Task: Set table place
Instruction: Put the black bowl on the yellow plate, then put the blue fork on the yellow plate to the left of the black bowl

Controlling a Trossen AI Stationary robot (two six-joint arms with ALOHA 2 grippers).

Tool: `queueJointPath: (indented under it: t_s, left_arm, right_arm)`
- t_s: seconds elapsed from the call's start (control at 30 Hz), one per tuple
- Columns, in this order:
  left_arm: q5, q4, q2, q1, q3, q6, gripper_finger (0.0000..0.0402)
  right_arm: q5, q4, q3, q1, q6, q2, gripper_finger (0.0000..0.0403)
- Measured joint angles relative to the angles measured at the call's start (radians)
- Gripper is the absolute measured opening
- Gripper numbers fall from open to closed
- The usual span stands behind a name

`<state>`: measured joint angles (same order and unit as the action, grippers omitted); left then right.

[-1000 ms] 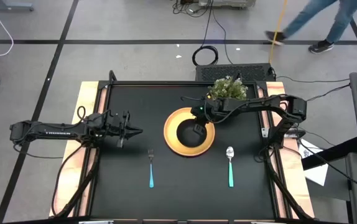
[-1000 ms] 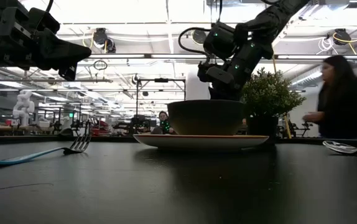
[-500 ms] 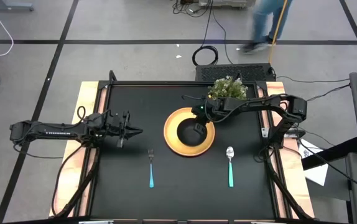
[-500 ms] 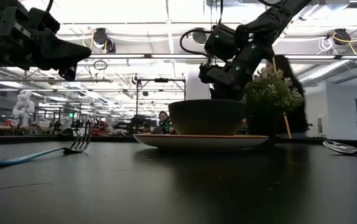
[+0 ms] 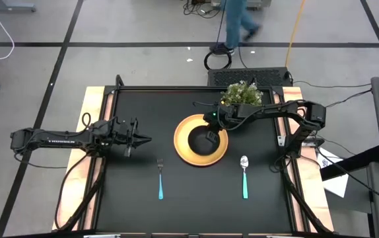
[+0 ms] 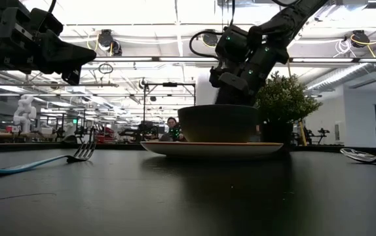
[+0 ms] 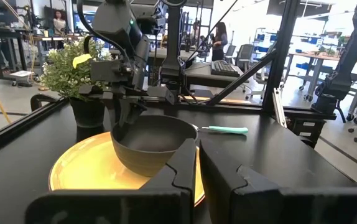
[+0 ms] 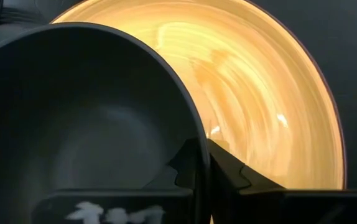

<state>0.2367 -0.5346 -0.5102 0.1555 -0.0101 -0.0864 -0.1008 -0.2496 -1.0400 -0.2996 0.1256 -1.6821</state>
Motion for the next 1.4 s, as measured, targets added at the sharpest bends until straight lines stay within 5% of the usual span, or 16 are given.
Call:
queueJointPath:
  t_s: [0.93, 1.4]
  left_arm:
    - [0.000, 0.000, 0.000, 0.000, 0.000, 0.000, 0.0026]
    - [0.000, 0.002, 0.000, 0.000, 0.000, 0.000, 0.0026]
  right_arm:
    - [-0.004, 0.049, 0.001, 0.000, -0.008, 0.010, 0.0157]
    - [-0.005, 0.021, 0.001, 0.005, -0.035, 0.193, 0.0166]
